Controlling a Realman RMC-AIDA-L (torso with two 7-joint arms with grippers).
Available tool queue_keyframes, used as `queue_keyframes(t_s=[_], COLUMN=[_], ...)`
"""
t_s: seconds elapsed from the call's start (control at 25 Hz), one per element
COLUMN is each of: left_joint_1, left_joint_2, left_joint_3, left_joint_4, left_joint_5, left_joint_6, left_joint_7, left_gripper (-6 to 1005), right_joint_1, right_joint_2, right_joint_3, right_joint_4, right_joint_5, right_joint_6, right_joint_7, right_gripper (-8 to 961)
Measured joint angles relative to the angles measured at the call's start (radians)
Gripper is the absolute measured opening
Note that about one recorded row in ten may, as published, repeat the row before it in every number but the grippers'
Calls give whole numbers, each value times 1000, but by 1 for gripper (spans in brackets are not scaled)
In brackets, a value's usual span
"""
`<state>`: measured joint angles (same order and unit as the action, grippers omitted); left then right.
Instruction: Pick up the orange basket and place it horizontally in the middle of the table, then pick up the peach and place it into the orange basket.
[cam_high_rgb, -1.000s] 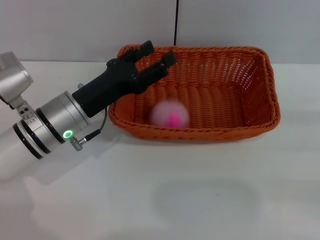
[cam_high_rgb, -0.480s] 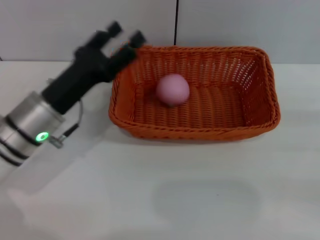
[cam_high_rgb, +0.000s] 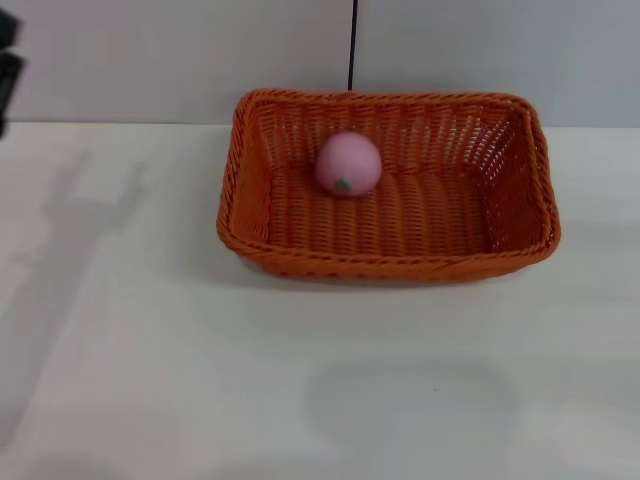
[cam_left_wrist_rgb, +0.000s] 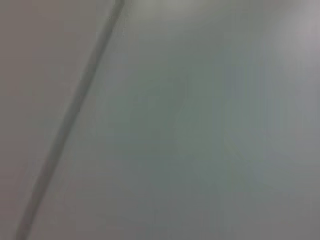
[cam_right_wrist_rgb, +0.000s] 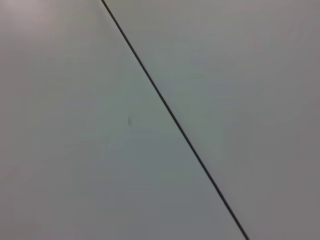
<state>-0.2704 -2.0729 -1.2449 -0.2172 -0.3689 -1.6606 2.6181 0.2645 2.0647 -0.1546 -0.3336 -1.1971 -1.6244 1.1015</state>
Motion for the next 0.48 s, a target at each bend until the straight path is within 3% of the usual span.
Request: queue_keyframes(t_s=[0.24,0.48], left_joint_1=[38,44], left_joint_2=[0,0], left_joint_3=[-105,-114], left_joint_4=[14,14], left_joint_5=[-1,-1], left_joint_6=[-7,-8], left_joint_7=[0,-2], left_gripper=[815,815], right_joint_1=[-5,-13], right_joint_2=[2,3], right_joint_3=[48,78], right_joint_4=[16,24], right_joint_5=[1,1], right_joint_6=[1,2], right_joint_7=[-7,-18], right_gripper=[537,537])
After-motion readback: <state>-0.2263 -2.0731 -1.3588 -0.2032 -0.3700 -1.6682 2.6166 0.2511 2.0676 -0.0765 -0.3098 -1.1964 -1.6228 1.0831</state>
